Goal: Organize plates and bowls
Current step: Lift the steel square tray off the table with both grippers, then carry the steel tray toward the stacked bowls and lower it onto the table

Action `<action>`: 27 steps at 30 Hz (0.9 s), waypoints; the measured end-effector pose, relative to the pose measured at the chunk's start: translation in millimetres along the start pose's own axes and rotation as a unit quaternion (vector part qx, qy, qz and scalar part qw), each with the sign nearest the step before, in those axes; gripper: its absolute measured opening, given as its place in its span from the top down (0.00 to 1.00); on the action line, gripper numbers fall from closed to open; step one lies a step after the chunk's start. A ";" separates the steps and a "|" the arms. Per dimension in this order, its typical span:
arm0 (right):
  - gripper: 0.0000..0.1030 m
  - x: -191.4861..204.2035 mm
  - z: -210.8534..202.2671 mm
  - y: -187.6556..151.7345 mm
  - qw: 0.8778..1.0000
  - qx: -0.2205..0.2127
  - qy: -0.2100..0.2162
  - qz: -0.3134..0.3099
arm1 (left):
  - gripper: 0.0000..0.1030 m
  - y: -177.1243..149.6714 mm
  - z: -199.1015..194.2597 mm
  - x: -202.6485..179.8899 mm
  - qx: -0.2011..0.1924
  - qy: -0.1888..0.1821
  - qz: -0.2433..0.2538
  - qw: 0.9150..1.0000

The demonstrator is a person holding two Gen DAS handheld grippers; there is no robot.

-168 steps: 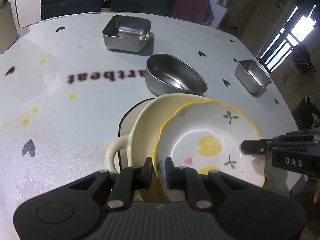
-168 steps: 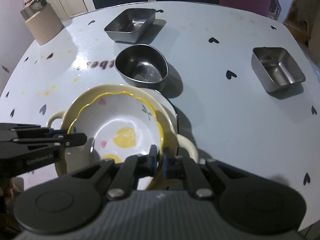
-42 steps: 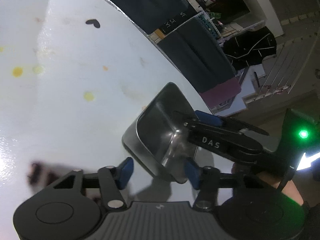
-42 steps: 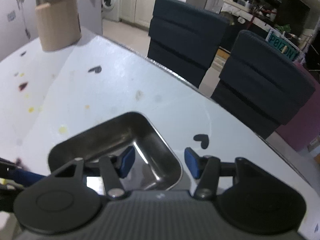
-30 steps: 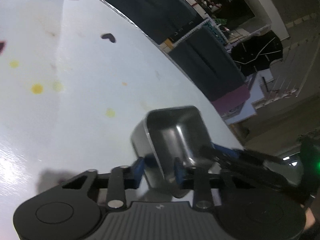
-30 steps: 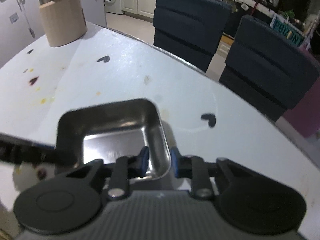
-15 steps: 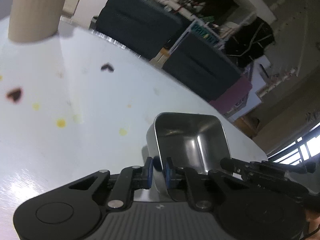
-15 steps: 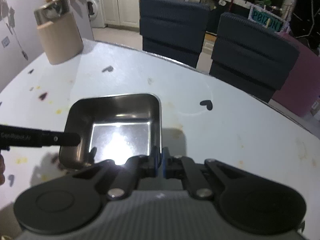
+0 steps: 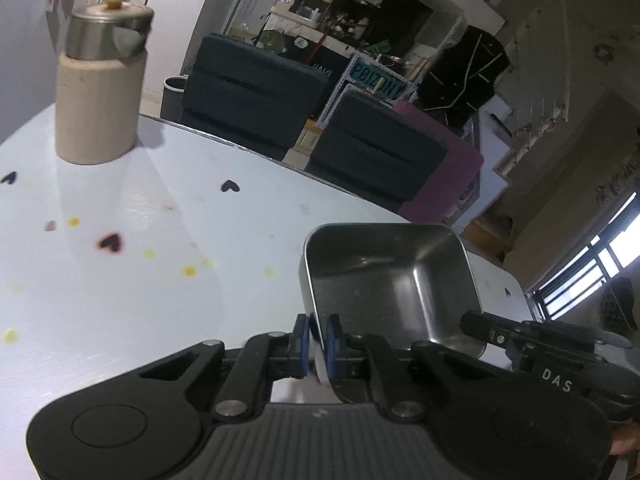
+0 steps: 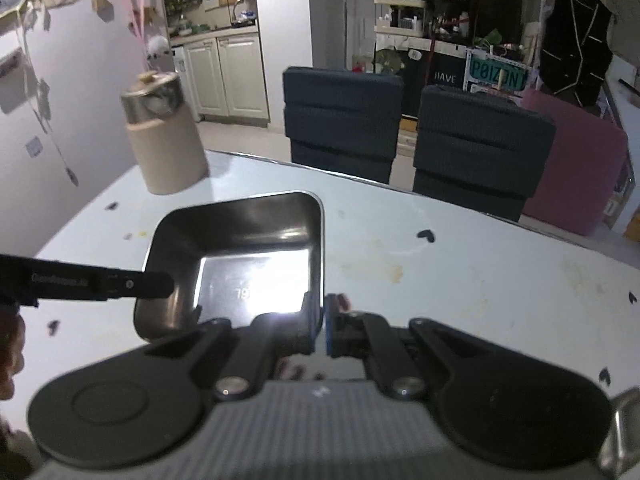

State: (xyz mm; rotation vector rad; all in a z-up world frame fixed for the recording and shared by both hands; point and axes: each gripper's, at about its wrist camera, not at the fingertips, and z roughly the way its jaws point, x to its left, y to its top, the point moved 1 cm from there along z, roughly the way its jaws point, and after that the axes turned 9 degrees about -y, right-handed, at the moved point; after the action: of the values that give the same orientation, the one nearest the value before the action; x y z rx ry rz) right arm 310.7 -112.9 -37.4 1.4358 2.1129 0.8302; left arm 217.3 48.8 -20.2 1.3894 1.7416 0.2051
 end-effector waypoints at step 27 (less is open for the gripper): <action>0.94 132.4 -17.2 -95.9 0.990 0.077 0.062 0.102 | 0.94 -61.2 -70.5 86.6 0.107 0.088 0.079 0.987</action>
State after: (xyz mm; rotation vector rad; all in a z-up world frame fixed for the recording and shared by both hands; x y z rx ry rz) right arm 188.7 -19.6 -96.2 1.7442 2.1880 0.8671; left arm 124.7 127.0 -59.6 1.7121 1.8405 0.2403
